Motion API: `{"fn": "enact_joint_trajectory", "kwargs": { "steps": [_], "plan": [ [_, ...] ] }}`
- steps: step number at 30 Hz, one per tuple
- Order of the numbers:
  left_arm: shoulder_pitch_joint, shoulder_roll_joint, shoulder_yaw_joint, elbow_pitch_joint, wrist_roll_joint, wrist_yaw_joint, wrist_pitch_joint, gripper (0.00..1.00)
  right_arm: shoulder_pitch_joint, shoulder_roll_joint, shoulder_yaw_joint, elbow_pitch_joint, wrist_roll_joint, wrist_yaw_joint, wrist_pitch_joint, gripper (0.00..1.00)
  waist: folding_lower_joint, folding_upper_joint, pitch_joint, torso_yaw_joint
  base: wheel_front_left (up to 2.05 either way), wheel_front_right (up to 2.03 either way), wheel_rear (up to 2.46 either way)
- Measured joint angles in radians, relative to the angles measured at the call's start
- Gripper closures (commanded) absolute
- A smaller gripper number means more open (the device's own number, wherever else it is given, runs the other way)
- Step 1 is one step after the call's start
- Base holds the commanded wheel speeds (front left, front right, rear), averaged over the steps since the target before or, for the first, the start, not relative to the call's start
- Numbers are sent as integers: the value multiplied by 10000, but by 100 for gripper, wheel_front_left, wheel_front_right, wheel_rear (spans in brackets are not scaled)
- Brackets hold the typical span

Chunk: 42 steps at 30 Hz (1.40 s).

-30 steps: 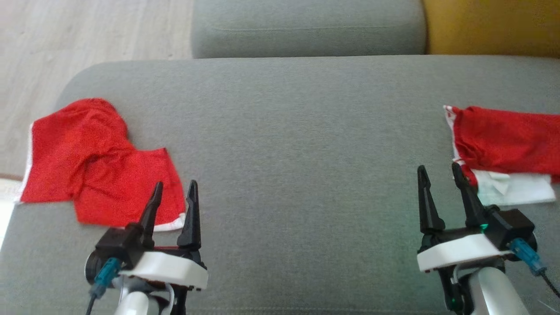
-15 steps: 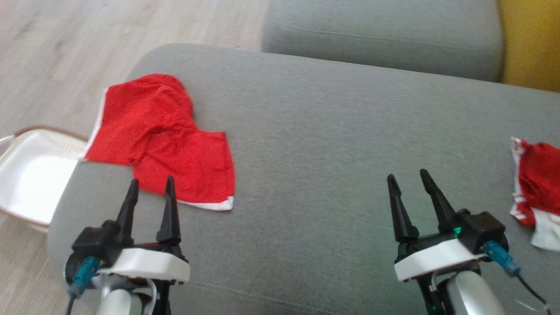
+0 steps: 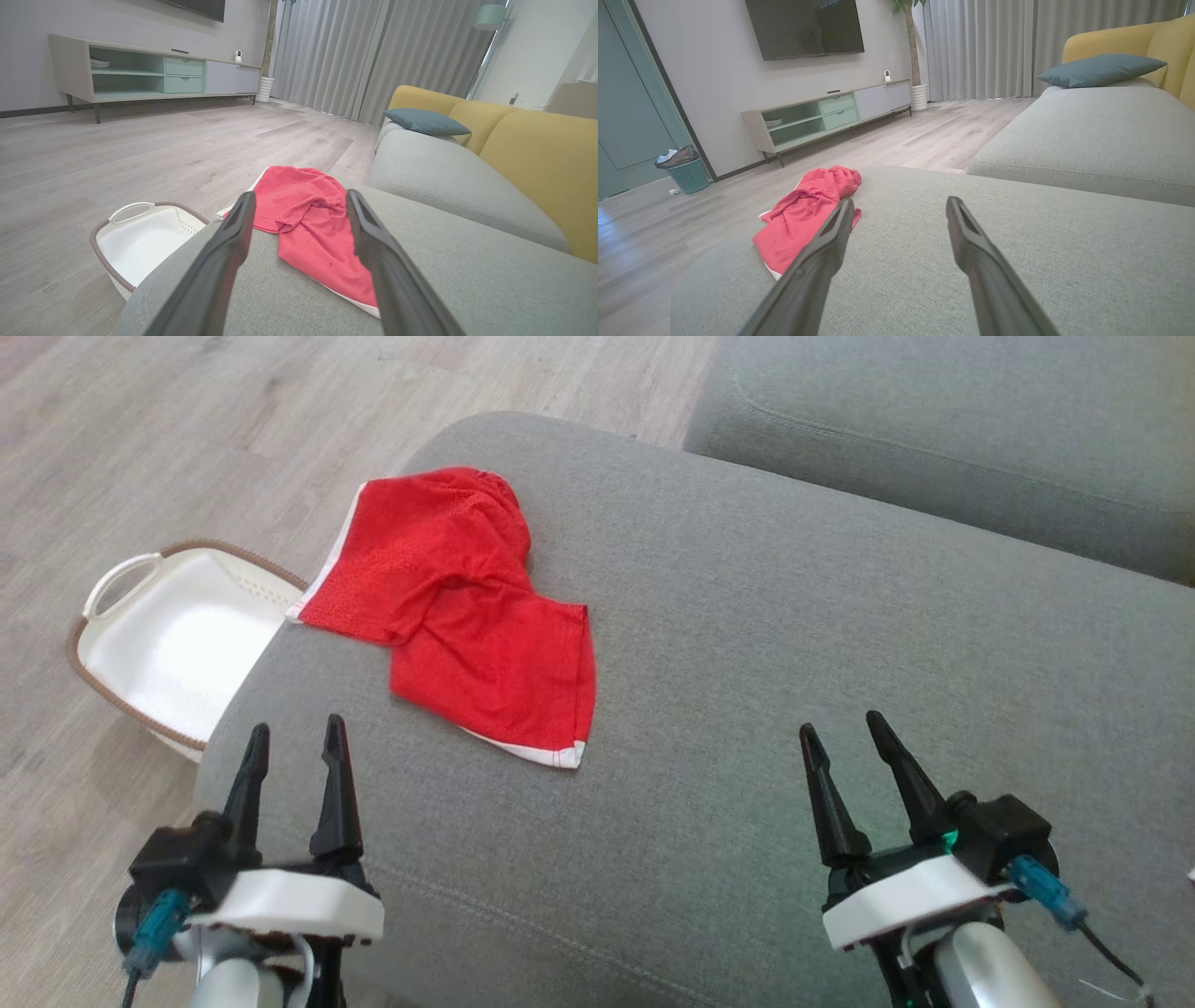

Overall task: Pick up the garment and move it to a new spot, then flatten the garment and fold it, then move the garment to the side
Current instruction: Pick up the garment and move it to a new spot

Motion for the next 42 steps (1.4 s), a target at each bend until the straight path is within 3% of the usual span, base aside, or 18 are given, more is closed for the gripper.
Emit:
{"fn": "enact_joint_trajectory", "kwargs": {
  "steps": [9, 15, 21, 29, 42],
  "plan": [
    [9, -4, 443, 0, 6, -71, 0, 0, -12, 0, -10, 2, -29, 0, 0, 0, 0, 0, 323, -39, 0, 0, 0],
    [-1036, 109, 984, 621, 443, -458, -2, 0, -154, -2, -566, -19, -612, 0, 2, 0, 0, 0, 946, -204, 0, 0, 0],
    [-2677, 777, 997, 2410, 533, -794, 251, 0, -672, -2, -1459, -750, -1289, 0, 270, 0, 0, 0, 1665, -368, 0, 0, 0],
    [-5535, 1678, 654, 5728, 341, -1254, 2073, 0, -930, -6, -2495, -2606, -2025, 0, 1273, 0, 0, 0, 2918, -687, 0, 0, 0],
    [-8336, 2128, 560, 9844, 58, -1325, 2406, 0, -1122, -8, -2387, -4169, -2477, 0, 2113, 0, 1, 0, 4306, -1630, 0, 0, 0]
  ]
}}
